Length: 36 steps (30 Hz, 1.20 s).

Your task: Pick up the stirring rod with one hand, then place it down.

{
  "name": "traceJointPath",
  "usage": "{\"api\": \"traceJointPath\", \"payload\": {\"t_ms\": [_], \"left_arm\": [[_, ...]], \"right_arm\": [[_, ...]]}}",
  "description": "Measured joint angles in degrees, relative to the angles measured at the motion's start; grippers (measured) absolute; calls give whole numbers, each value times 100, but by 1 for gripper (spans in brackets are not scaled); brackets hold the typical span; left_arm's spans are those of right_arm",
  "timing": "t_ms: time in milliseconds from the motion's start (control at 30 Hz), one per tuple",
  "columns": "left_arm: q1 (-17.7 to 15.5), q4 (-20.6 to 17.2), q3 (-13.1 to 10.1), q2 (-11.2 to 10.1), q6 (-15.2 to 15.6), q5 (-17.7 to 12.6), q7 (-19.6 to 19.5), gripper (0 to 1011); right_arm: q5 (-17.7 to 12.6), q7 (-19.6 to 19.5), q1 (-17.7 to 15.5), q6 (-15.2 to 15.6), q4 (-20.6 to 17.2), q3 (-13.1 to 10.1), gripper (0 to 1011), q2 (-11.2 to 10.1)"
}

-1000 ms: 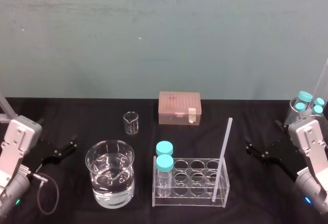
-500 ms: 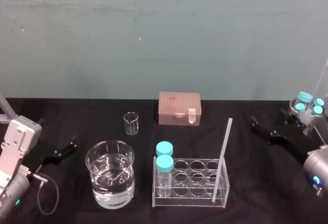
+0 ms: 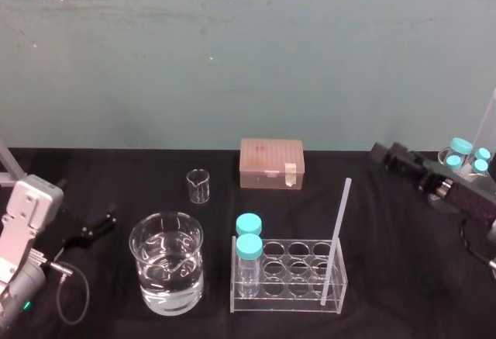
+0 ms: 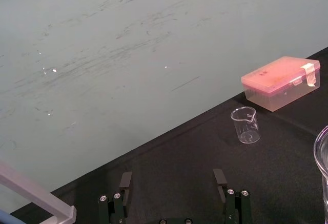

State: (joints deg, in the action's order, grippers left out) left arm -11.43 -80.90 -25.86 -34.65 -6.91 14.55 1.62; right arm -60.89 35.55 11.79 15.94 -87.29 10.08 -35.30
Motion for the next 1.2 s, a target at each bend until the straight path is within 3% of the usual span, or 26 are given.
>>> {"api": "traceJointPath", "payload": {"t_ms": [67, 167, 333, 933, 1200], "left_arm": [[0, 0, 0, 0, 0, 0, 0, 1005], [0, 0, 0, 0, 0, 0, 0, 1005], [0, 0, 0, 0, 0, 0, 0, 1005], [0, 0, 0, 0, 0, 0, 0, 1005], [0, 0, 0, 0, 0, 0, 0, 1005]], "right_arm": [[50, 530, 71, 44, 27, 197, 1003, -254], [243, 911, 153, 33, 55, 425, 1003, -472], [477, 1023, 252, -6, 87, 725, 1003, -615], [787, 654, 708, -6, 596, 1438, 1003, -379], [788, 626, 837, -107, 710, 1571, 1003, -357]]}}
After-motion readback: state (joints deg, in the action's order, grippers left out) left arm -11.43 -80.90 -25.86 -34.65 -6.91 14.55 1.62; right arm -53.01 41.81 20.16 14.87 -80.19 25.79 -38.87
